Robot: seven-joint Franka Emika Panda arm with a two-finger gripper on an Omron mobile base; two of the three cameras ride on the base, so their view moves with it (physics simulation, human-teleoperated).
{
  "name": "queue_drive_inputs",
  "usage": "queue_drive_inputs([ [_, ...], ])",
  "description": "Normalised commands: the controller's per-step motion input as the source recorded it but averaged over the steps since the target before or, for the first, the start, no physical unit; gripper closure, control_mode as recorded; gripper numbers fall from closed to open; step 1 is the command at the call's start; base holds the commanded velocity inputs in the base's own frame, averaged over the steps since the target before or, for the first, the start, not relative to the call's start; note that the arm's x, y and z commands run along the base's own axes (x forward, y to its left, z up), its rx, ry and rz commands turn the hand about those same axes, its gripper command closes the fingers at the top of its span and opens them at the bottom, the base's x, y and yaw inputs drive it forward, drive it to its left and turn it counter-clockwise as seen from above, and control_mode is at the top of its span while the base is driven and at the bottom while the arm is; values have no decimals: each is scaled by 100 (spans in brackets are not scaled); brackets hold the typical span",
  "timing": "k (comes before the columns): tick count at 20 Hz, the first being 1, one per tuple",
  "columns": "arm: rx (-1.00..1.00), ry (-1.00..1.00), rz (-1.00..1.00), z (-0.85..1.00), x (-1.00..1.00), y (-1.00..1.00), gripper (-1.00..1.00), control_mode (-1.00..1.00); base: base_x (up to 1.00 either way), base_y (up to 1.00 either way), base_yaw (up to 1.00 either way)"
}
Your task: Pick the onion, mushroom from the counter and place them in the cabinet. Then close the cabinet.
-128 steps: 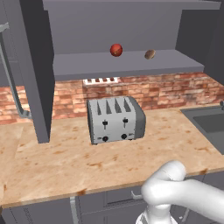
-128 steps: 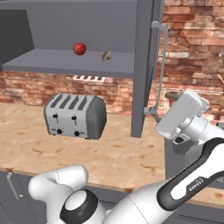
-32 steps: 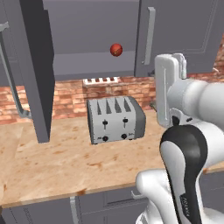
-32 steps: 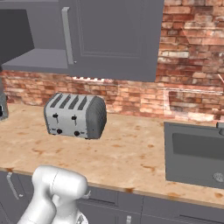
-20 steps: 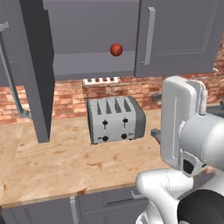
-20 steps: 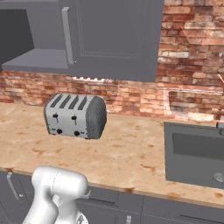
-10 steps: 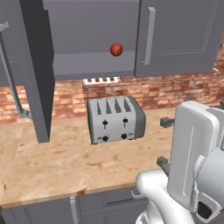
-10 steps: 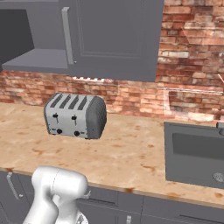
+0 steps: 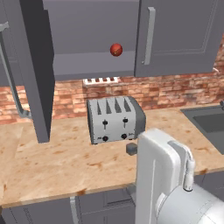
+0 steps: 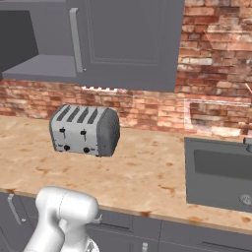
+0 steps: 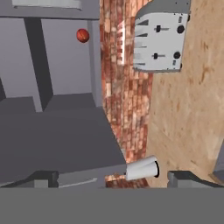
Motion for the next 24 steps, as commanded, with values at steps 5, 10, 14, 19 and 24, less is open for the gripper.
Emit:
queue_drive_inputs([
  [5, 0, 0, 0, 0, -12, 61, -100, -100, 0, 0, 0],
  [10, 0, 0, -2, -1, -1, 58, -100, -100, 0, 0, 0],
  [14, 0, 0, -7, -7, 30, 51, -100, -100, 0, 0, 0],
  [19, 0, -9, -8, -4, 65, 61, -100, -100, 0, 0, 0],
  [24, 0, -9, -10, 0, 85, 50, -100, -100, 0, 0, 0],
])
